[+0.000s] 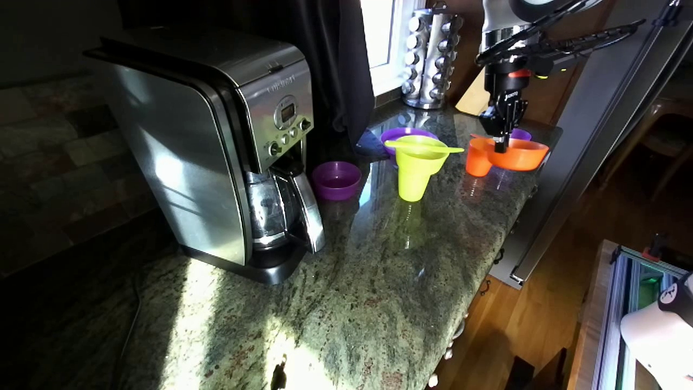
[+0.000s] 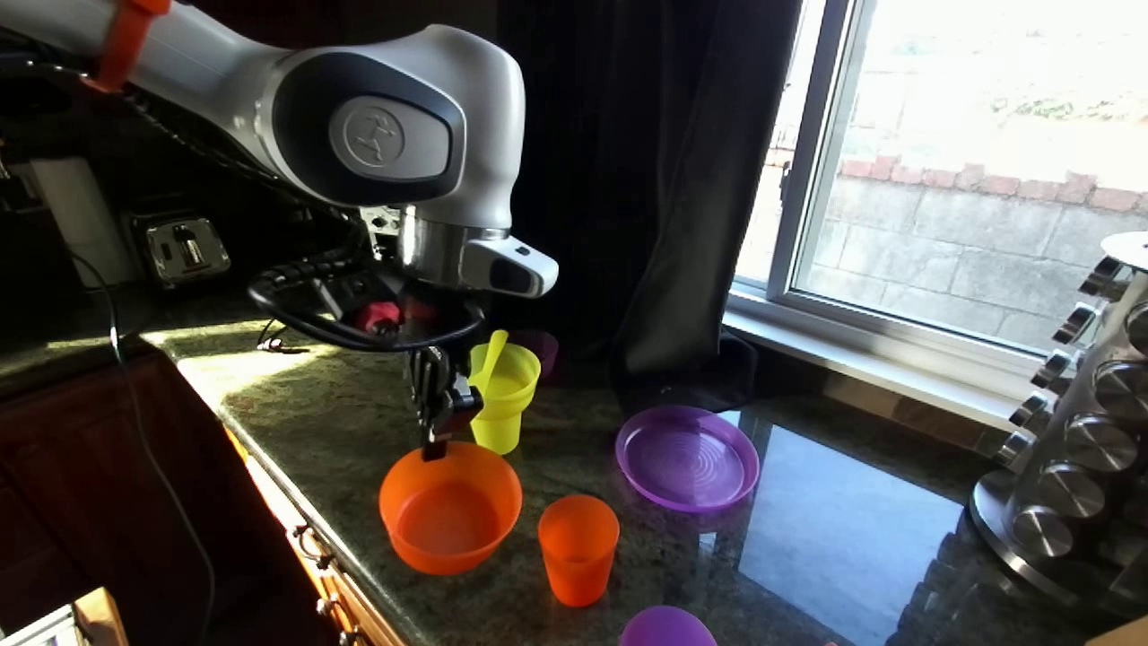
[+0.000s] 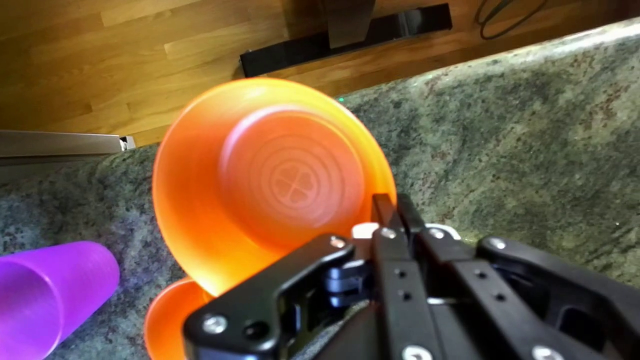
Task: Pick up the orange bowl and place it on top of the orange cup, pick up the orange knife and place it on top of the orange bowl
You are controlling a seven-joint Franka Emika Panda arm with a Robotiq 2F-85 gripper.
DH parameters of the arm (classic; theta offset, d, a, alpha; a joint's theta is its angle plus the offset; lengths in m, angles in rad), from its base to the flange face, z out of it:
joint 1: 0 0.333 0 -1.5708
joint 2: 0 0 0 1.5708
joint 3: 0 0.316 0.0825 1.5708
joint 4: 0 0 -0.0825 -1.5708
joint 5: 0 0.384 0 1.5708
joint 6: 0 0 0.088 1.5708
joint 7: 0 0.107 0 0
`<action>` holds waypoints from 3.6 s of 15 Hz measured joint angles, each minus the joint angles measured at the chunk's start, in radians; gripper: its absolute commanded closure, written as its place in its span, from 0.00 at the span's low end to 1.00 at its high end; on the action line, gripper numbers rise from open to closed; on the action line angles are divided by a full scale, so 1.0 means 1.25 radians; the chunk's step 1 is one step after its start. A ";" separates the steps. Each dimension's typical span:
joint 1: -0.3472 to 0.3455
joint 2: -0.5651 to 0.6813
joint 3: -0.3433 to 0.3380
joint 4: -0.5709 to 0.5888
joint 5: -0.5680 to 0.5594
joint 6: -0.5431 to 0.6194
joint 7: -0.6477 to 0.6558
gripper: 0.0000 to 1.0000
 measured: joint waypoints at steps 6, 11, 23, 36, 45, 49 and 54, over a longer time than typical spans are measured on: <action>0.000 -0.024 0.000 -0.021 -0.001 0.020 -0.029 0.99; -0.010 -0.025 -0.001 -0.010 -0.026 0.084 -0.036 0.99; -0.035 0.098 -0.008 0.076 -0.118 0.181 -0.037 0.99; -0.035 0.144 -0.014 0.100 -0.120 0.181 -0.037 0.99; -0.035 0.129 -0.016 0.097 -0.120 0.184 -0.036 0.99; -0.036 0.129 -0.021 0.095 -0.120 0.184 -0.036 0.99; -0.043 0.129 -0.026 0.092 -0.120 0.184 -0.035 0.99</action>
